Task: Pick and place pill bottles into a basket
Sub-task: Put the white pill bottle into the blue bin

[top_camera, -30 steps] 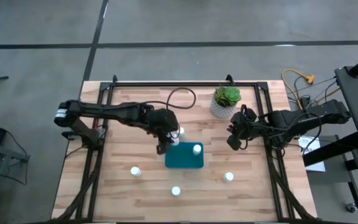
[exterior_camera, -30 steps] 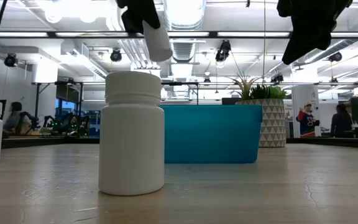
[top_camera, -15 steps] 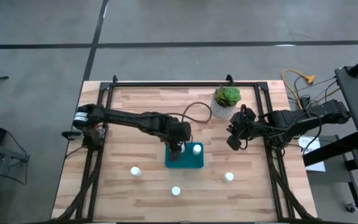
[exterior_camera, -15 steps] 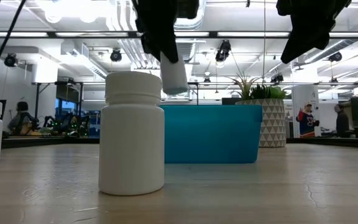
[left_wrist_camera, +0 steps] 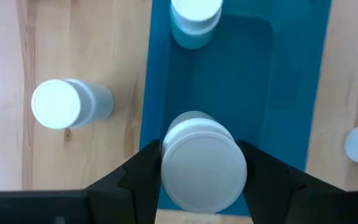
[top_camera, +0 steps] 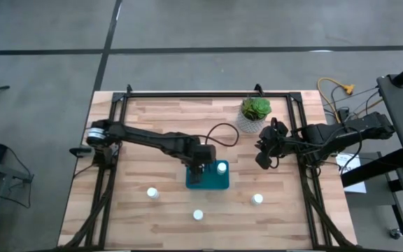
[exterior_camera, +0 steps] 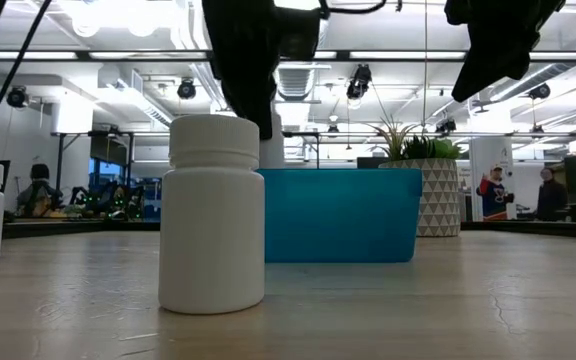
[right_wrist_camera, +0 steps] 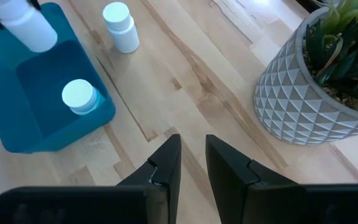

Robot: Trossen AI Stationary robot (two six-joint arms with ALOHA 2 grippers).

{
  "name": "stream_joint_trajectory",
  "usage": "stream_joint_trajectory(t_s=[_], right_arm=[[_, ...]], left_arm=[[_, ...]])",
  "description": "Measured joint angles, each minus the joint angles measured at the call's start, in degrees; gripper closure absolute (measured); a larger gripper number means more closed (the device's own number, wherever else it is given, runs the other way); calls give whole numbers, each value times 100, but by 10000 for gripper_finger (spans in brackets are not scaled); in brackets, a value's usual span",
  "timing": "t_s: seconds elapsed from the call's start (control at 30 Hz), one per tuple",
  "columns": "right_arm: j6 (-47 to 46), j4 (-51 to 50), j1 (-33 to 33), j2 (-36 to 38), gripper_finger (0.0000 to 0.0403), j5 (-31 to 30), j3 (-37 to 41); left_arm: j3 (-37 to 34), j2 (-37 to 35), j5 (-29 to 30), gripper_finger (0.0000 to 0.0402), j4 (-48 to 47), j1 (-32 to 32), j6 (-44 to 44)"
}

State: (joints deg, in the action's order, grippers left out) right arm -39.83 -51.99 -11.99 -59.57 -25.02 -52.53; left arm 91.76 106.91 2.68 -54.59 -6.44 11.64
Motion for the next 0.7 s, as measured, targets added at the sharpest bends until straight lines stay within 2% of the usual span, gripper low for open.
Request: stream_joint_trajectory(t_s=[0.43,0.57,0.7], right_arm=[[-7,1,0,0,335,-2,0],[-22,6,0,0,335,-2,2],[-24,10,0,0,335,-2,4]], left_arm=[[-448,130,98,233,210,-13,6],[-481,117,369,233,391,-13,-1],[-545,114,386,233,425,-7,-17]])
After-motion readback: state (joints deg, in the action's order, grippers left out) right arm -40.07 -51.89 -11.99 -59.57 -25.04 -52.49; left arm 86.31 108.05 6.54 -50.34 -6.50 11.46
